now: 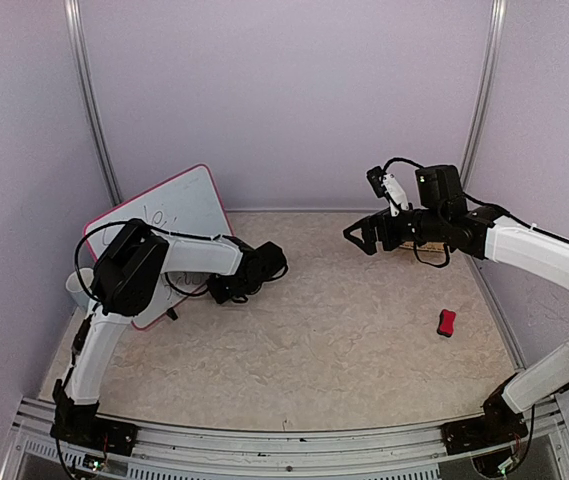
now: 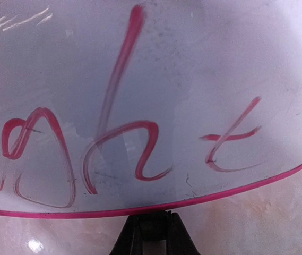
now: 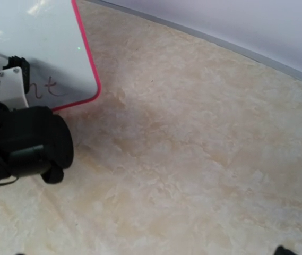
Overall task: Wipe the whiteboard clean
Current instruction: Move the whiteboard to the center of the board.
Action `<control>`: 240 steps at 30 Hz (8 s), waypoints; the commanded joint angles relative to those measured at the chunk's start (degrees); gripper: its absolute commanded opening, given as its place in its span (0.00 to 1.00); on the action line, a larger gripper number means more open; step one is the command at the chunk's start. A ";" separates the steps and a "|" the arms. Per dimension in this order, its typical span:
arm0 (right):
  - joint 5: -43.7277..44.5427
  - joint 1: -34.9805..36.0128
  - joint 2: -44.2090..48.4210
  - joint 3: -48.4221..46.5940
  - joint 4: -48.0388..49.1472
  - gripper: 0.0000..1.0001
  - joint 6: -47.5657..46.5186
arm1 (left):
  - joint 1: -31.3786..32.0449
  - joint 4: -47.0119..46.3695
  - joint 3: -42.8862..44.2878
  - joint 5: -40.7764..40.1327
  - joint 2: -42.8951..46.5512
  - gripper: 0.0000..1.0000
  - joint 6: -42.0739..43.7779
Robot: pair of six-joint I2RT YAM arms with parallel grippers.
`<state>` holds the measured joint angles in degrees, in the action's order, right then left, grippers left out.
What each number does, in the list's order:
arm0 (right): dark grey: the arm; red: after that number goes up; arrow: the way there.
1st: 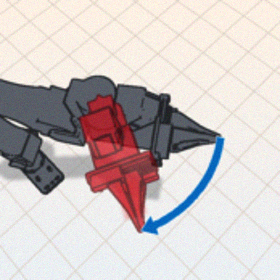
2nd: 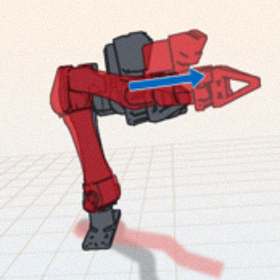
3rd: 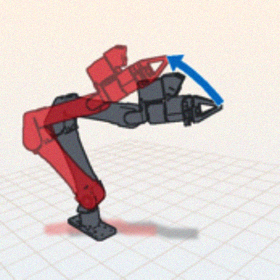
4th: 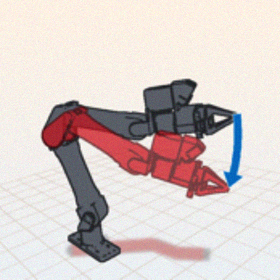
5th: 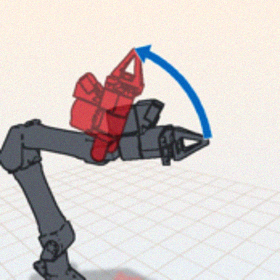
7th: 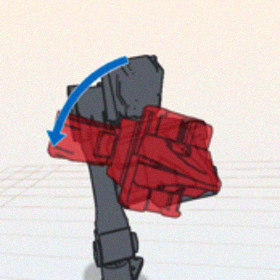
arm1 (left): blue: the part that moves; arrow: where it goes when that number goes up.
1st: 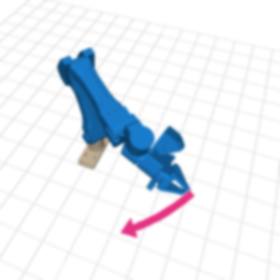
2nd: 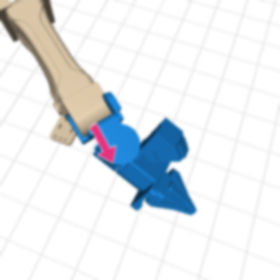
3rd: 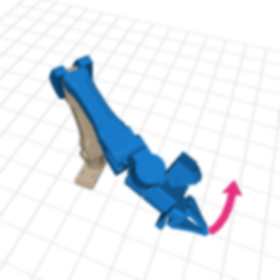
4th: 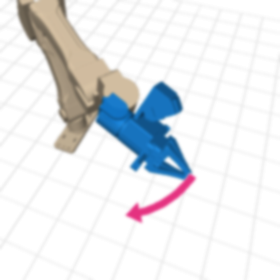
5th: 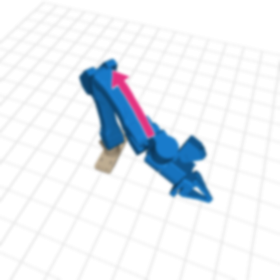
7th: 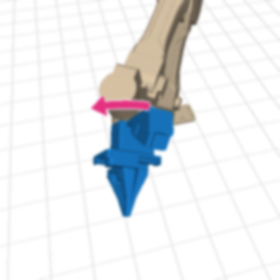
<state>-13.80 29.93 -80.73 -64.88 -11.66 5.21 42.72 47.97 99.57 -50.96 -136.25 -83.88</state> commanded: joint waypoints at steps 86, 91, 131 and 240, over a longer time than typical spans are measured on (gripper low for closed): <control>8.54 0.21 4.98 4.58 4.55 1.00 1.92 | 18.54 -6.95 -3.90 3.19 18.11 0.99 16.07; 7.24 0.36 5.76 7.41 7.64 1.00 3.13 | 18.46 -6.74 -7.16 -0.37 26.54 0.99 18.56; 15.10 17.70 -27.95 -5.27 15.76 1.00 5.04 | -8.64 -30.14 -41.16 21.58 79.28 0.99 44.83; 26.27 21.31 -38.82 -1.55 26.49 0.03 9.68 | -22.77 -30.56 -50.50 36.48 83.43 0.99 38.79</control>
<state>11.51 51.92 -122.93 -69.49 16.12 14.61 20.32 18.46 48.27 -15.25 -52.82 -44.75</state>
